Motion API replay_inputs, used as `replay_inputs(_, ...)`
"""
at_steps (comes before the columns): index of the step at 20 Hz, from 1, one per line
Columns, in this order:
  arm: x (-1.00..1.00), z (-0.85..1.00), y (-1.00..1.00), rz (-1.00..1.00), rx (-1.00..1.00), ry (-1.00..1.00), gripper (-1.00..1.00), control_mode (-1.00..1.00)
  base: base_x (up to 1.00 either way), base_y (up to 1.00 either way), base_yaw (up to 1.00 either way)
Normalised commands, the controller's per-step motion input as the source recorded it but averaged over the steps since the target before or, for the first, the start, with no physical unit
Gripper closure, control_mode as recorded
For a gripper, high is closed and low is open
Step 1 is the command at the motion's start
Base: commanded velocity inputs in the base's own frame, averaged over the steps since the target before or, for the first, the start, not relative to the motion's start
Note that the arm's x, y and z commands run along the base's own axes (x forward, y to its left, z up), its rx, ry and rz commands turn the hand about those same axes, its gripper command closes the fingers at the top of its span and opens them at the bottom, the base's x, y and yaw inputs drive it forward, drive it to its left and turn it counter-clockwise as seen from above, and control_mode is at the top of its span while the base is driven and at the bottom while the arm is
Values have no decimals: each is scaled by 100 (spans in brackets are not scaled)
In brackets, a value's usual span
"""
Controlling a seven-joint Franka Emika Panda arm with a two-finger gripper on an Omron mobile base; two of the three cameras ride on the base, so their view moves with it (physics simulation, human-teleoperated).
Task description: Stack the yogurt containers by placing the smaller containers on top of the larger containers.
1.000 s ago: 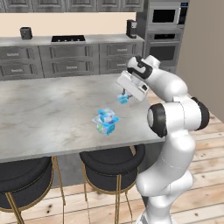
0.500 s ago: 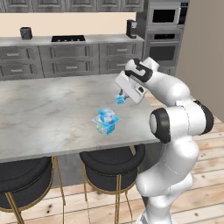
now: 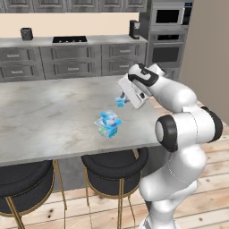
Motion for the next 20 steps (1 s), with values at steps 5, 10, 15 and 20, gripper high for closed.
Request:
replay_inputs(5,-1,0,19,-5,1,0,100,-100,0,0,0)
replay_inputs(10,-2,-2,20,-4,1,1,100,-100,0,0,0)
replay_inputs(15,3,-5,11,-2,0,5,100,-100,0,0,0)
replay_inputs(20,8,-14,11,-1,1,11,100,-100,0,0,0)
